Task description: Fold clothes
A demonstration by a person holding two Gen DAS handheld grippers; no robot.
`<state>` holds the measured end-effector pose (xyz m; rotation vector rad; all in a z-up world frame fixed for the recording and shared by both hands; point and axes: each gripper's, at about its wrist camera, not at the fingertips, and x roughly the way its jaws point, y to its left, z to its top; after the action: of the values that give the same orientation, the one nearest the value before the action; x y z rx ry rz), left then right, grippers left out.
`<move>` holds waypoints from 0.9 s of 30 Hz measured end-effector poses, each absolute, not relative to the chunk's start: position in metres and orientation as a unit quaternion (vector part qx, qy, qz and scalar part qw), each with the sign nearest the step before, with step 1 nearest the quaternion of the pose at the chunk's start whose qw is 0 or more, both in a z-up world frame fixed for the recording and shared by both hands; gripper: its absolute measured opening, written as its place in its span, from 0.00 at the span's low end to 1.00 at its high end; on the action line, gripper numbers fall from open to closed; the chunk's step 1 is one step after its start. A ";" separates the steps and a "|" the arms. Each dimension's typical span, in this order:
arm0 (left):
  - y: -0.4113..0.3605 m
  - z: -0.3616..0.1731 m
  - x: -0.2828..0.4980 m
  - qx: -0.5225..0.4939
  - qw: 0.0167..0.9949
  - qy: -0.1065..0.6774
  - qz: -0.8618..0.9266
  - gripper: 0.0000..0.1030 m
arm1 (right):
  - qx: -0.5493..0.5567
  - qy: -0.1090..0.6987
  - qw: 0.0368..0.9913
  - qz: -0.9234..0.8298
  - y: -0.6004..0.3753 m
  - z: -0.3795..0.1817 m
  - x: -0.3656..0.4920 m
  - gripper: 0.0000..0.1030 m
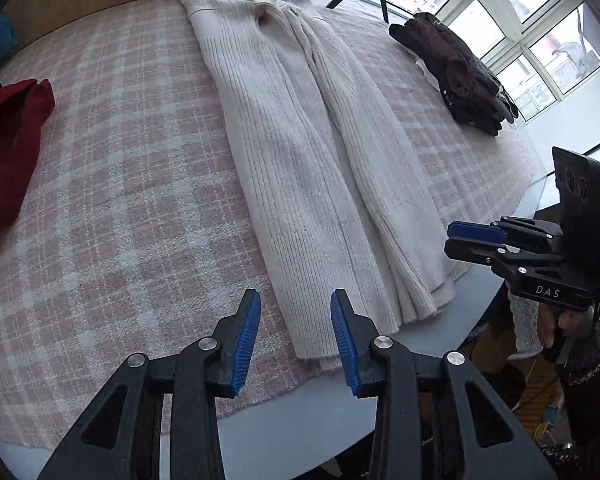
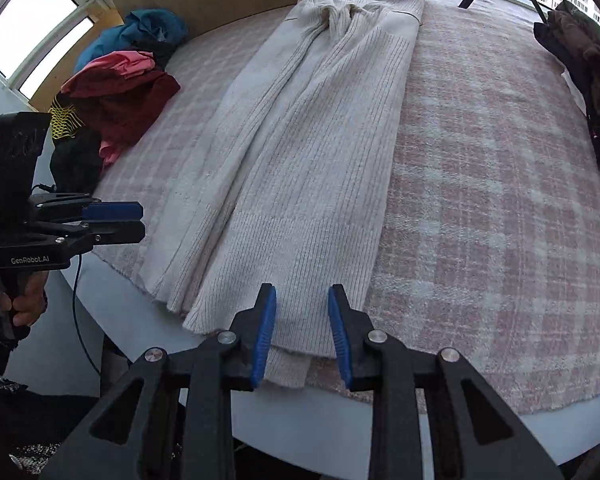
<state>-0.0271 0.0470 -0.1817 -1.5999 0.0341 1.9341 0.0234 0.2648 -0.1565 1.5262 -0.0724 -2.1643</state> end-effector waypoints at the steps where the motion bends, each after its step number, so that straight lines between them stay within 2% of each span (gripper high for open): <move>1: 0.049 -0.184 -0.025 -0.605 0.312 0.018 0.732 0.33 | 0.547 -0.041 0.232 -0.803 0.273 -0.153 0.027 0.29; 5: 0.053 -0.188 -0.020 -0.597 0.319 0.035 0.735 0.33 | 0.550 -0.035 0.216 -0.806 0.287 -0.166 0.034 0.30; 12: 0.067 -0.193 -0.018 -0.597 0.345 0.043 0.723 0.31 | 0.546 -0.040 0.253 -0.797 0.281 -0.185 0.037 0.30; 13: 0.069 -0.193 -0.018 -0.594 0.348 0.045 0.724 0.29 | 0.542 -0.043 0.258 -0.798 0.279 -0.186 0.036 0.28; 14: 0.071 -0.192 -0.017 -0.591 0.352 0.046 0.725 0.18 | 0.540 -0.047 0.263 -0.798 0.278 -0.186 0.036 0.21; 15: 0.072 -0.191 -0.017 -0.588 0.355 0.047 0.725 0.12 | 0.541 -0.052 0.268 -0.796 0.278 -0.186 0.035 0.06; 23: 0.042 -0.162 -0.003 -0.560 0.382 0.014 0.735 0.08 | 0.533 -0.095 0.294 -0.787 0.294 -0.146 0.059 0.04; 25: 0.038 -0.169 0.000 -0.565 0.375 0.015 0.735 0.08 | 0.535 -0.111 0.295 -0.784 0.294 -0.150 0.063 0.04; 27: 0.035 -0.184 -0.007 -0.588 0.358 0.005 0.725 0.08 | 0.557 -0.081 0.288 -0.775 0.279 -0.164 0.064 0.04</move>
<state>-0.0068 0.0348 -0.1837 -1.5173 0.0124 1.8702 0.0642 0.2788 -0.1639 1.4863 -0.2154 -2.0701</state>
